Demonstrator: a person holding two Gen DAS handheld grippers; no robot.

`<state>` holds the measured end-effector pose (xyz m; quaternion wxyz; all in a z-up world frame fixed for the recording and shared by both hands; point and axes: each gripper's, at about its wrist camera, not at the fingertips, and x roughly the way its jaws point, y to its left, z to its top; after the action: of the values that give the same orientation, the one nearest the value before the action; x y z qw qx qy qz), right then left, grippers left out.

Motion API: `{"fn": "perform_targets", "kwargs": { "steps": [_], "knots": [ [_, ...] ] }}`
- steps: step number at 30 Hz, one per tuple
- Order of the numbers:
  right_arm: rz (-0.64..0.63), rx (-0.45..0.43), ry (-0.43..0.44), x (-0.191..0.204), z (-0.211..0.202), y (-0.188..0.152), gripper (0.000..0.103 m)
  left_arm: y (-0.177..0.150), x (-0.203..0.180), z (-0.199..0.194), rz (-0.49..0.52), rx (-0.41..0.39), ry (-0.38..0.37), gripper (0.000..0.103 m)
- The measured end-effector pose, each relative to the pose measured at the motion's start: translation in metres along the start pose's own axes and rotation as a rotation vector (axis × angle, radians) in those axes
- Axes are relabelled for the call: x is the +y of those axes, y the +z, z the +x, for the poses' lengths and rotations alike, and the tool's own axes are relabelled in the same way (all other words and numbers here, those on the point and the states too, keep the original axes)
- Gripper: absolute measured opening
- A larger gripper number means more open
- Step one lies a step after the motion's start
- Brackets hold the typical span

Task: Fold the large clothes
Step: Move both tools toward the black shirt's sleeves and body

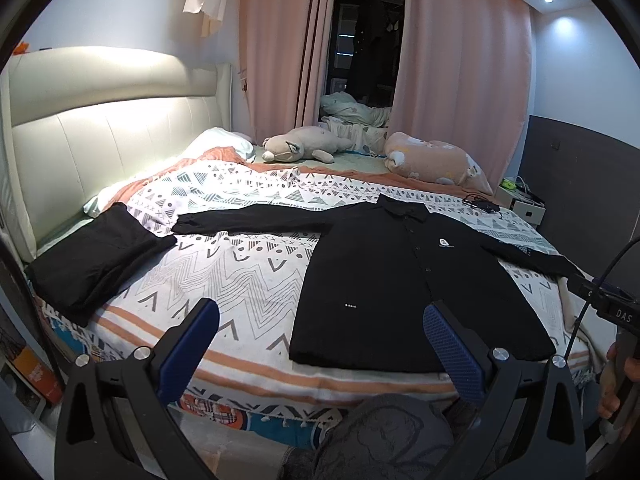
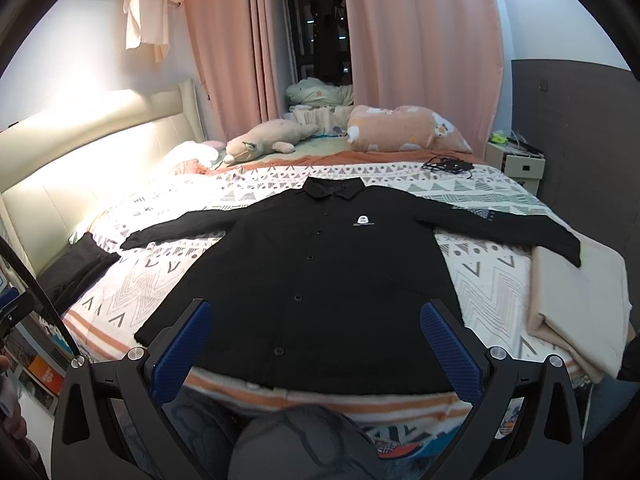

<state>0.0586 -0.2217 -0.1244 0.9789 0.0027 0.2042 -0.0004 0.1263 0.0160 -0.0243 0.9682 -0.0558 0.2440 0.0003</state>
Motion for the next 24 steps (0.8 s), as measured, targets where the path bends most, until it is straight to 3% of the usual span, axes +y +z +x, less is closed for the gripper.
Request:
{"fn": "perform_targets", "kwargs": {
  "steps": [24],
  "knots": [
    [0.06,0.08,0.05,0.002,0.152,0.091,0.103,0.059,0.047,0.147,-0.119,0.108,0.038,0.103]
  ]
}}
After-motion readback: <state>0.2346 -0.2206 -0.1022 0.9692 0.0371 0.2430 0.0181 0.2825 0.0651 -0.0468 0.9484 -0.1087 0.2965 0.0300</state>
